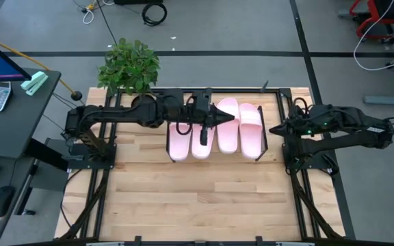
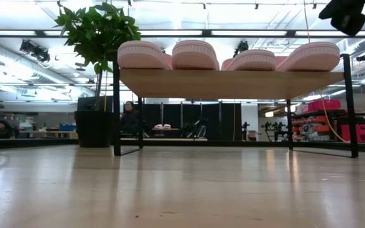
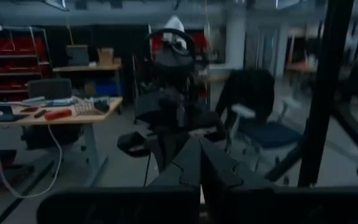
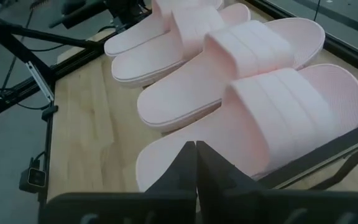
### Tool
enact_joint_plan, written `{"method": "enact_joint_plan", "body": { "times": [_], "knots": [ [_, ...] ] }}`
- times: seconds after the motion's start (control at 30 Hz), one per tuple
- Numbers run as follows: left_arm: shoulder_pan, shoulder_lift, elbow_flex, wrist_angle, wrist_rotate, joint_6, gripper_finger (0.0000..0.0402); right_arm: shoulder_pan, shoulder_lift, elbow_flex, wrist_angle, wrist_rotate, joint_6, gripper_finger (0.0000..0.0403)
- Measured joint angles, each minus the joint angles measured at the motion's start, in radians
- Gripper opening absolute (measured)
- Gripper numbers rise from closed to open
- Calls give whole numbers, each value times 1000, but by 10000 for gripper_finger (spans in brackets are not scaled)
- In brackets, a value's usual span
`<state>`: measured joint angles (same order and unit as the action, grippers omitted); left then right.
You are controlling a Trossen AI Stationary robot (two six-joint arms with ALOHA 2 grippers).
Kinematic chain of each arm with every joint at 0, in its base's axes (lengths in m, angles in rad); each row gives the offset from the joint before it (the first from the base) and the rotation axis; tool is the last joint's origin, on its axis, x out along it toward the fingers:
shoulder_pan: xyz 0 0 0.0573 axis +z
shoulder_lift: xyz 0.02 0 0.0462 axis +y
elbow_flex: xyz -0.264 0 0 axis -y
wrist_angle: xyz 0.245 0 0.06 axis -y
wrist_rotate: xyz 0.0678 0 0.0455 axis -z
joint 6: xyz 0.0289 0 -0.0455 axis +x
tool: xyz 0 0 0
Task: Pick and place slides into the shelf
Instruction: Return to Home Position
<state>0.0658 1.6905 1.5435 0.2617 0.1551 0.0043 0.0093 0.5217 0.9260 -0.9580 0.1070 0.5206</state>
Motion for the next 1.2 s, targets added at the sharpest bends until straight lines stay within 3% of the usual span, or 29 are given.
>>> {"method": "enact_joint_plan", "body": {
  "times": [0.27, 0.43, 0.87, 1.2],
  "knots": [
    [37, -59, -191, 202, -3, -61, 4, 0, -28, 0, -25, 0, 9, 0],
    [45, -159, -329, 251, -67, -64, 8, 0, -45, 1, -38, 13, 48, 0],
    [19, -553, -772, 265, -186, -98, 3, 0, -45, 2, -39, 67, 108, 2],
    [21, -833, -1012, 256, -257, -106, 4, -1, -45, 2, -39, 80, 192, 5]
  ]
}}
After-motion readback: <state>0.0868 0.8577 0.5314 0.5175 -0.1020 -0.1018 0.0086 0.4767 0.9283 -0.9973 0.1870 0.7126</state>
